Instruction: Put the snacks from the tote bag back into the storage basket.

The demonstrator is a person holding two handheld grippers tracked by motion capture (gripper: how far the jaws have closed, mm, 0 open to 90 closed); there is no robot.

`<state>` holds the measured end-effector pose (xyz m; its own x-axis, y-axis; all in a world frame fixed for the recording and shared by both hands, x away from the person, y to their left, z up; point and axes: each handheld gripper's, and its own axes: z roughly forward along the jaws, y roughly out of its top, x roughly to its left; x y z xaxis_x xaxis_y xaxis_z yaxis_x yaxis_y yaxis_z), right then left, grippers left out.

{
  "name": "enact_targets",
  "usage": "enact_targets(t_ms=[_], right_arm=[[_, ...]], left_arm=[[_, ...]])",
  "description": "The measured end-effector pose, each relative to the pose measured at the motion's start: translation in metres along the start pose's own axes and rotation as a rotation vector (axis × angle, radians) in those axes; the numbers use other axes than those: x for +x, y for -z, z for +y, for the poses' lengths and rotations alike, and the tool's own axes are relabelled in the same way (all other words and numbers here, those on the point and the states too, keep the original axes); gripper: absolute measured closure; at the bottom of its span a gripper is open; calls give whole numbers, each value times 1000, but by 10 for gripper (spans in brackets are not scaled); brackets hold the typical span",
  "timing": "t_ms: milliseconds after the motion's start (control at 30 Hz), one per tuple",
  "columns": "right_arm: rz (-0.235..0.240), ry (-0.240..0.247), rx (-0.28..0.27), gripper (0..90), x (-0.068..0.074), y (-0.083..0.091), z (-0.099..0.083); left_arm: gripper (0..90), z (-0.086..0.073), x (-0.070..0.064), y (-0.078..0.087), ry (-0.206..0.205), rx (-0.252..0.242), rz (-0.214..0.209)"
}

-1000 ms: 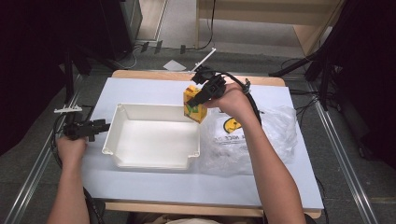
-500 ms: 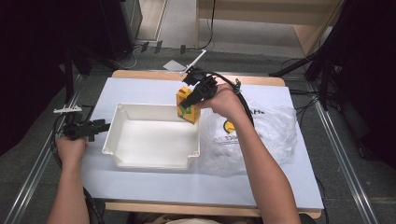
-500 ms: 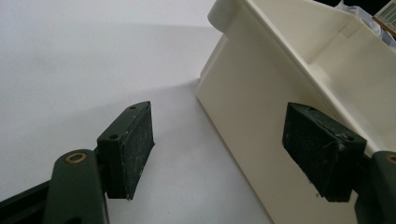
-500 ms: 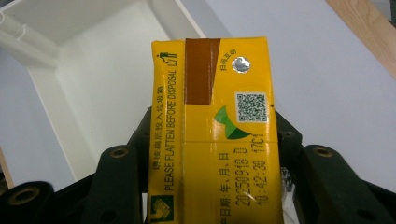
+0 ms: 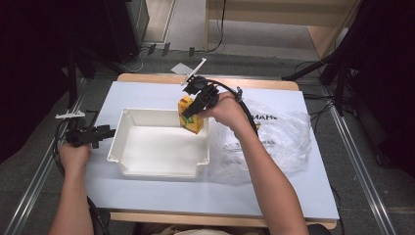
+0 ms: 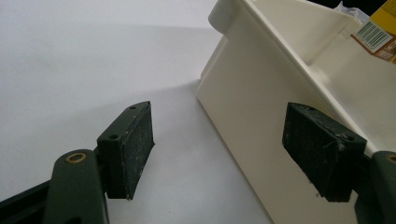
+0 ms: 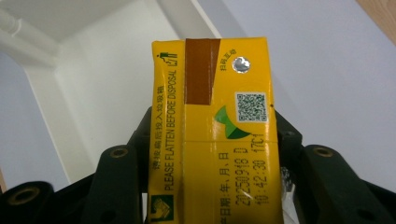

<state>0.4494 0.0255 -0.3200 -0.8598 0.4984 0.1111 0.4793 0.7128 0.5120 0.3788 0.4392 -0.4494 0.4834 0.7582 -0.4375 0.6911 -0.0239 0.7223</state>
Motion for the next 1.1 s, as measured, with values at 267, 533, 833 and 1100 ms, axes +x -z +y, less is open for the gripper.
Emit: enact_targets(t_ms=[267, 533, 833, 1100], right_arm=[[-6, -1, 19, 522, 0, -12, -1], [-7, -17, 38, 522, -1, -26, -4], [-7, -22, 62, 521, -6, -41, -12], [-12, -15, 74, 521, -7, -50, -17]], left_arm=[[260, 0, 0, 0, 0, -1, -1], [259, 0, 0, 0, 2, -3, -2], [259, 0, 0, 0, 2, -2, -2], [259, 0, 0, 0, 0, -1, -2]])
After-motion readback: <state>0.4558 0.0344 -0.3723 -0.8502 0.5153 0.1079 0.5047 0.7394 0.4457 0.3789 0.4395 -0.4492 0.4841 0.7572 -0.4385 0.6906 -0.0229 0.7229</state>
